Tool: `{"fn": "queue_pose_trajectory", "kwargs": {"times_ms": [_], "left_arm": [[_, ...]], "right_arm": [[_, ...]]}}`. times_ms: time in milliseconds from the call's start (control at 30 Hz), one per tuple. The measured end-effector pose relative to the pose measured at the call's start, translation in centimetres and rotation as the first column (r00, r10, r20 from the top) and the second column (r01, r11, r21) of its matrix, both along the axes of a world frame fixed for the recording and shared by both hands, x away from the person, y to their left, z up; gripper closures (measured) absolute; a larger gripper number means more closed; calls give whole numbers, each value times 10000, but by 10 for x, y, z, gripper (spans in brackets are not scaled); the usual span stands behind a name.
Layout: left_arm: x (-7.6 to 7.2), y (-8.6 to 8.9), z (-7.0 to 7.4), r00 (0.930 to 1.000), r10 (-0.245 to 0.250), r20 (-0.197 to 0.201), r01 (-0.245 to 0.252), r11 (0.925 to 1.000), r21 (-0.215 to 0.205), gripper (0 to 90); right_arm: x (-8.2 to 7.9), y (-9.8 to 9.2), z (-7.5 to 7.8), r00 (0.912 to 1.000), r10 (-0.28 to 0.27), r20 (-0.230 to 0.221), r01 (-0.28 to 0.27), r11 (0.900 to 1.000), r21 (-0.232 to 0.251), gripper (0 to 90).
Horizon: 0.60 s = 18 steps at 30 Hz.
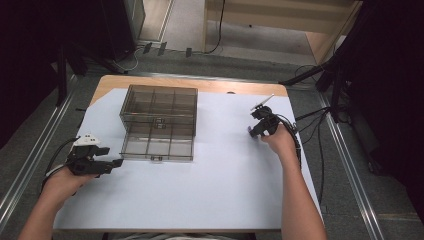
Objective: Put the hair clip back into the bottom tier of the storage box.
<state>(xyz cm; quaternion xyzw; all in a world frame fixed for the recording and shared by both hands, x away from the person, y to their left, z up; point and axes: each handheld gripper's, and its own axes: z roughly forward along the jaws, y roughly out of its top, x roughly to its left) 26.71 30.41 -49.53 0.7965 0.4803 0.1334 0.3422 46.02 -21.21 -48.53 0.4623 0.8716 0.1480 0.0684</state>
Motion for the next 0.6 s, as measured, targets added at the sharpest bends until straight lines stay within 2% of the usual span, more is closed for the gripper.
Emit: {"fn": "queue_pose_trajectory", "kwargs": {"times_ms": [167,600], "left_arm": [[0,0,0,10000,-21,4,21,10000,-3,299],[1,0,0,10000,-91,-19,91,10000,-18,299]], "right_arm": [[-2,-1,4,9999,-84,61,84,9999,107,773],[-8,7,12,9993,243,272,-256,9985,482,772]]}}
